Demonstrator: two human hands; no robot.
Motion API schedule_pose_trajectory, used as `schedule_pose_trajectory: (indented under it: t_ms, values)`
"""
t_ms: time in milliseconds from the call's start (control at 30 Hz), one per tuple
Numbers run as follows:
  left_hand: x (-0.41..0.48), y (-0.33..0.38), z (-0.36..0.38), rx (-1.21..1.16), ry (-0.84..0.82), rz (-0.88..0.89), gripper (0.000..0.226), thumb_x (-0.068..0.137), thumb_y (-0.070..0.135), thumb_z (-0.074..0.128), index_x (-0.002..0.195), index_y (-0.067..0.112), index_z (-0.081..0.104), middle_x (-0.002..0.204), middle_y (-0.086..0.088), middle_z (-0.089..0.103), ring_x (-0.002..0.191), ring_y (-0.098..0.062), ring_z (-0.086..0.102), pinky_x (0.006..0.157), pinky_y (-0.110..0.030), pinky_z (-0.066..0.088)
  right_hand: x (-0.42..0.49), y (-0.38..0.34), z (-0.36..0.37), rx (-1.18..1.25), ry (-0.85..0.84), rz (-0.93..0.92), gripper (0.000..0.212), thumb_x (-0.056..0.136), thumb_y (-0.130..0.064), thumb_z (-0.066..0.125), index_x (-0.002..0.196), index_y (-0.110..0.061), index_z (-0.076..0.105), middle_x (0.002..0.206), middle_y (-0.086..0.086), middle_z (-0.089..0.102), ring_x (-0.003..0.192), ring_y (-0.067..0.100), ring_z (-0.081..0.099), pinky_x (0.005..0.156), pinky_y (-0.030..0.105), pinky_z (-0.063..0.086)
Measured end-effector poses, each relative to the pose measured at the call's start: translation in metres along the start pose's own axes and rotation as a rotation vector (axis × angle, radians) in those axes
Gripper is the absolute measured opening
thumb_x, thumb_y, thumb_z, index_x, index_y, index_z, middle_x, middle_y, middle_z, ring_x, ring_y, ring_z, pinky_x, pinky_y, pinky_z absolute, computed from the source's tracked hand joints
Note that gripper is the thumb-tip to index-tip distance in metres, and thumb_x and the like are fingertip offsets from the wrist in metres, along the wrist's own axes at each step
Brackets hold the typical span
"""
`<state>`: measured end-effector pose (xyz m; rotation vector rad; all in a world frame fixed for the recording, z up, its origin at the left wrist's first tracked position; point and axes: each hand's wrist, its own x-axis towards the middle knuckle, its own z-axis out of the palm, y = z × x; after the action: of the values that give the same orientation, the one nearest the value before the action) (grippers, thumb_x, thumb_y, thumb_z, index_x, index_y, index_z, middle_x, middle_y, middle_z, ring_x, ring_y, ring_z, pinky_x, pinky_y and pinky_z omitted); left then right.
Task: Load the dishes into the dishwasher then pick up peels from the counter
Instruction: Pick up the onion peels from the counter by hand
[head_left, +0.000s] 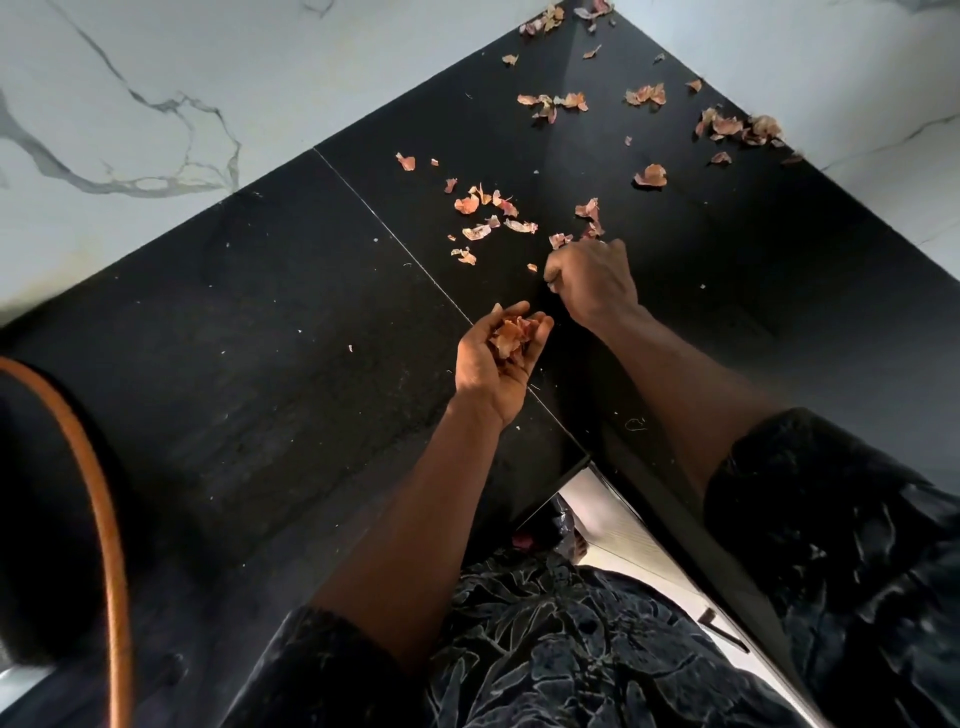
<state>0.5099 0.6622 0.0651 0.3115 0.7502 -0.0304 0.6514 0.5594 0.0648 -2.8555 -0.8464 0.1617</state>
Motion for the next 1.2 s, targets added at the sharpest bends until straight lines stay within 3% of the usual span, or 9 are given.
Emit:
schedule_pose_trajectory:
  t_ms: [133, 233, 367, 600, 867, 1067, 1200]
  values:
    - [-0.002, 0.003, -0.003, -0.005, -0.003, 0.006, 0.032, 0.104, 0.023, 0.051, 0.11, -0.004, 0.067, 0.104, -0.025, 0.071, 0.098, -0.033, 0.072, 0.084, -0.034, 0.062, 0.017, -0.006, -0.009, 0.116, 0.0, 0.017, 0.025, 0.095, -0.011, 0.065, 0.119, -0.015, 0.068, 0.117, 0.007, 0.069, 0.113, 0.023, 0.064, 0.097, 0.037, 0.051]
    - [-0.002, 0.006, -0.006, -0.01, -0.001, 0.014, 0.032, 0.104, 0.023, 0.05, 0.11, -0.004, 0.067, 0.102, -0.025, 0.071, 0.096, -0.033, 0.073, 0.085, -0.034, 0.062, 0.02, -0.008, -0.012, 0.057, -0.106, -0.076, 0.037, 0.094, -0.007, 0.065, 0.13, -0.014, 0.063, 0.123, 0.008, 0.062, 0.116, 0.025, 0.06, 0.094, 0.035, 0.051]
    - [-0.001, 0.01, -0.009, -0.014, 0.0, 0.033, 0.032, 0.105, 0.022, 0.049, 0.112, -0.004, 0.066, 0.104, -0.025, 0.071, 0.095, -0.032, 0.073, 0.081, -0.033, 0.062, 0.013, -0.01, -0.01, -0.048, -0.165, -0.16, 0.035, 0.094, -0.008, 0.065, 0.128, -0.011, 0.064, 0.124, 0.01, 0.061, 0.112, 0.025, 0.061, 0.093, 0.037, 0.053]
    - [0.001, 0.016, -0.013, -0.04, -0.014, 0.071, 0.032, 0.104, 0.023, 0.049, 0.111, -0.003, 0.066, 0.108, -0.024, 0.069, 0.097, -0.031, 0.072, 0.087, -0.033, 0.061, -0.018, -0.002, -0.008, -0.051, -0.105, -0.195, 0.038, 0.092, -0.009, 0.067, 0.13, -0.013, 0.063, 0.128, 0.007, 0.06, 0.115, 0.024, 0.06, 0.095, 0.041, 0.053]
    - [-0.002, 0.026, -0.021, -0.088, -0.017, 0.147, 0.031, 0.104, 0.022, 0.048, 0.103, -0.003, 0.067, 0.098, -0.024, 0.07, 0.094, -0.031, 0.072, 0.087, -0.033, 0.06, -0.064, -0.027, 0.004, 0.008, -0.138, -0.245, 0.021, 0.092, -0.008, 0.066, 0.112, -0.01, 0.071, 0.108, 0.004, 0.065, 0.088, 0.015, 0.064, 0.078, 0.033, 0.058]
    - [-0.012, 0.039, -0.036, -0.191, -0.035, 0.209, 0.031, 0.104, 0.02, 0.048, 0.098, -0.004, 0.067, 0.099, -0.023, 0.067, 0.097, -0.032, 0.07, 0.079, -0.033, 0.061, -0.116, -0.05, 0.017, 0.028, -0.184, -0.329, 0.022, 0.091, -0.006, 0.068, 0.113, -0.009, 0.072, 0.112, 0.005, 0.064, 0.094, 0.018, 0.062, 0.078, 0.03, 0.056]
    - [-0.02, 0.043, -0.044, -0.216, -0.032, 0.239, 0.032, 0.104, 0.02, 0.047, 0.098, -0.003, 0.067, 0.103, -0.025, 0.067, 0.097, -0.032, 0.07, 0.081, -0.033, 0.061, -0.129, -0.053, 0.017, 0.03, -0.193, -0.329, 0.023, 0.094, -0.011, 0.067, 0.117, -0.009, 0.07, 0.119, 0.006, 0.061, 0.104, 0.02, 0.059, 0.082, 0.031, 0.056]
